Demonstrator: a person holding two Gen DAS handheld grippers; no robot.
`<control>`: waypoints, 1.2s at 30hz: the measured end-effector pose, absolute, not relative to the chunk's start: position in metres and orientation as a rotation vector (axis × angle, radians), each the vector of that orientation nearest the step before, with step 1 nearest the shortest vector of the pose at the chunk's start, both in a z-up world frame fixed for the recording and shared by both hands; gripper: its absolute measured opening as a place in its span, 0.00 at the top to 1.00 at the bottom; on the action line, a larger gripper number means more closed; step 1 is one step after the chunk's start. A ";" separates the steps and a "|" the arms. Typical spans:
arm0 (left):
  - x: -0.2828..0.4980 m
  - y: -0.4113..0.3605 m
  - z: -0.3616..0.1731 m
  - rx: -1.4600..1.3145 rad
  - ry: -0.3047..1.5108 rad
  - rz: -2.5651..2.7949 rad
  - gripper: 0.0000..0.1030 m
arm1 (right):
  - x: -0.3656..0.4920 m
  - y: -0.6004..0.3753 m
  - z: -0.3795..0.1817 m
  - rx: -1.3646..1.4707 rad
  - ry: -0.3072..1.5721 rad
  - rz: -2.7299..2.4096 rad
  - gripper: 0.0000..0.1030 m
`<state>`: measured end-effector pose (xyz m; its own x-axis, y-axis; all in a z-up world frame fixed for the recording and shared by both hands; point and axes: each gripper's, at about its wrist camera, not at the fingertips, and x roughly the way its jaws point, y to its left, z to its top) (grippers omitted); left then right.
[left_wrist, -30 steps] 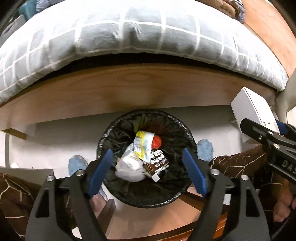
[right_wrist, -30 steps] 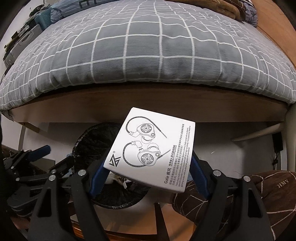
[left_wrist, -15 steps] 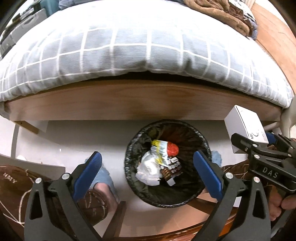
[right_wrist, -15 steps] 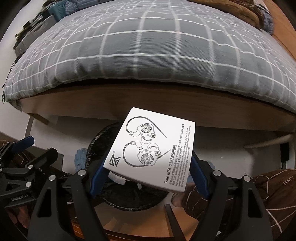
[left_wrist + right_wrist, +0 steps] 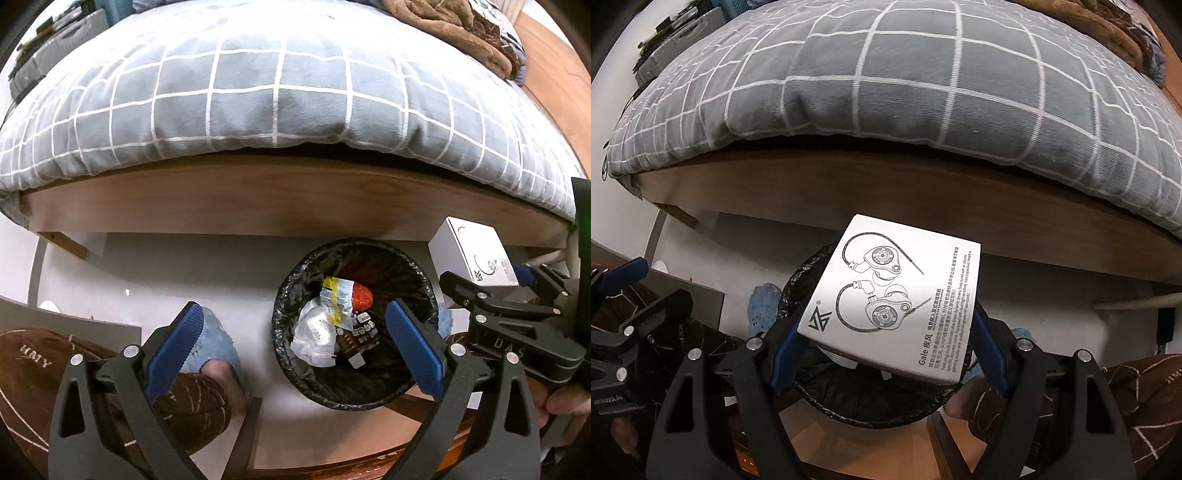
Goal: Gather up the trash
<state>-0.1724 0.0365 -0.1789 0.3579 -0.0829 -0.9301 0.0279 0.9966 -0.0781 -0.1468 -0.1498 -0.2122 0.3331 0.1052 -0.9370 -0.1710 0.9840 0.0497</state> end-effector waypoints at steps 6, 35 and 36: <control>-0.171 0.037 -0.179 -0.058 1.205 -0.073 0.06 | -0.149 -0.145 -0.219 -0.083 1.218 0.204 0.22; -0.180 0.001 -0.064 -0.074 0.971 -0.148 0.06 | -0.196 -0.216 -0.076 -0.055 0.897 -0.002 0.07; -0.185 0.000 -0.053 -0.073 0.949 -0.149 0.06 | -0.200 -0.218 -0.068 -0.050 0.883 -0.004 0.07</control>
<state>-0.1847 -0.0003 -0.0531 0.5728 -0.1594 -0.8041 0.0951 0.9872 -0.1279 -0.2000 -0.2183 -0.0679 0.6352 -0.0241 -0.7719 -0.0169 0.9988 -0.0451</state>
